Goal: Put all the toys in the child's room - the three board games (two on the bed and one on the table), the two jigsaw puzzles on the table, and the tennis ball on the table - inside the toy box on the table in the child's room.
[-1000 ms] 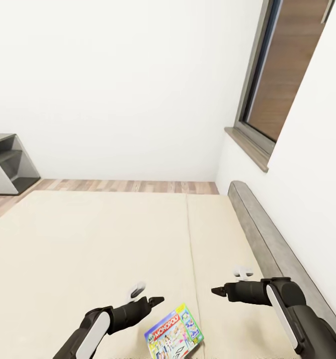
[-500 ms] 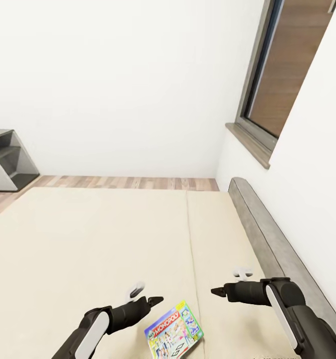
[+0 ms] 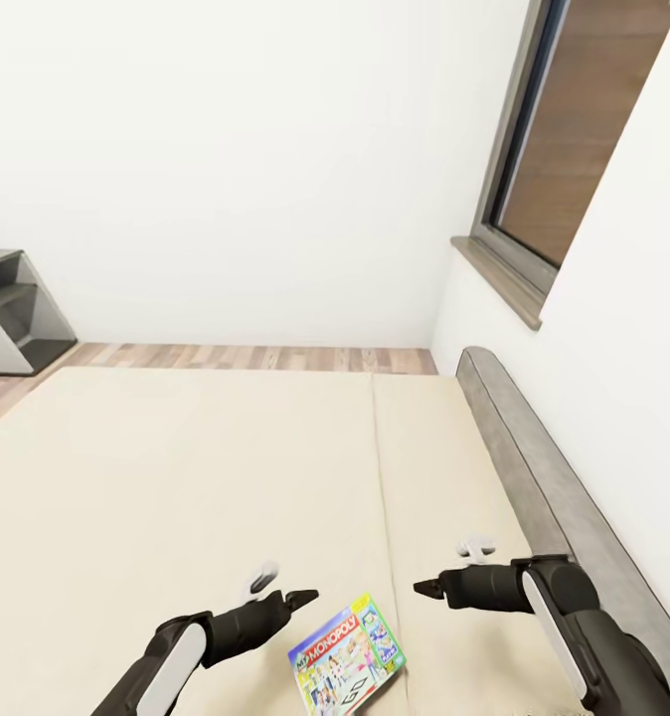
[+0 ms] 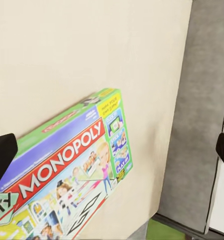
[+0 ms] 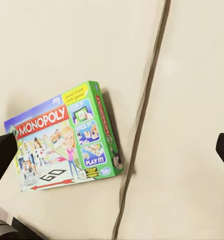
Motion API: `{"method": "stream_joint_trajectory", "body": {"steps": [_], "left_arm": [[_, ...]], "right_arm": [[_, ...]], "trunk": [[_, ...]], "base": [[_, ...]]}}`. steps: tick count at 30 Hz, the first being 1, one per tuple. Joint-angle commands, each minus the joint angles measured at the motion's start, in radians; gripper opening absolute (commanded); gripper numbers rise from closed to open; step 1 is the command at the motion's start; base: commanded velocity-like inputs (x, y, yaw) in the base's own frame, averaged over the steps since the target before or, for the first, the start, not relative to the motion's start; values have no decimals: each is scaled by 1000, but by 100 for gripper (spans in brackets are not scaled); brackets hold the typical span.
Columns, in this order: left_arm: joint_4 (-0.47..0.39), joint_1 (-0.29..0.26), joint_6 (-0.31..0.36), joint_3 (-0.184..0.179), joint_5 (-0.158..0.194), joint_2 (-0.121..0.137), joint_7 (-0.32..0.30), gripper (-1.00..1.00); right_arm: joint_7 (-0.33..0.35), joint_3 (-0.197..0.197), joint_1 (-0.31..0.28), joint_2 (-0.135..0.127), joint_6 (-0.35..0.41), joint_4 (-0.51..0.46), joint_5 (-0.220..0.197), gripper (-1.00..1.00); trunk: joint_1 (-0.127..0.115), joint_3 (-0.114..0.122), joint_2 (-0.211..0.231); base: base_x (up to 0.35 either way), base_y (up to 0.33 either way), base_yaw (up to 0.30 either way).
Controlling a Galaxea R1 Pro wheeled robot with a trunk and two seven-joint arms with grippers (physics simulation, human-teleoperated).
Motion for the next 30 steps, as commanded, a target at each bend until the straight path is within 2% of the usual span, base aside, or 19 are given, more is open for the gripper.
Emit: {"method": "stream_joint_trajectory", "body": {"steps": [1, 3, 8, 13, 23, 30], "left_arm": [[0, 1, 4, -1, 6, 8, -18, 100], [1, 6, 4, 2, 7, 24, -57, 100], [2, 10, 4, 3, 6, 40, -101, 100], [3, 13, 5, 4, 6, 48, -123, 100], [4, 14, 6, 10, 5, 56, -140, 100], [10, 14, 5, 21, 3, 56, -142, 100]], "right_arm": [[-3, 1, -1, -1, 6, -1, -6, 100], [-3, 11, -2, -1, 6, 1, -8, 100], [-3, 18, -3, -2, 6, 3, -9, 100], [-2, 18, -4, -2, 6, 4, -10, 100], [18, 17, -7, -3, 6, 14, -11, 100], [29, 13, -11, -16, 6, 32, -11, 100]], "trunk": [[0, -2, 0], [0, -6, 0], [0, -14, 0], [0, -22, 0], [0, -38, 0], [0, -49, 0]], "base": [[0, 0, 0], [0, 0, 0], [0, 0, 0], [0, 0, 0], [0, 0, 0], [0, 0, 0]]}}
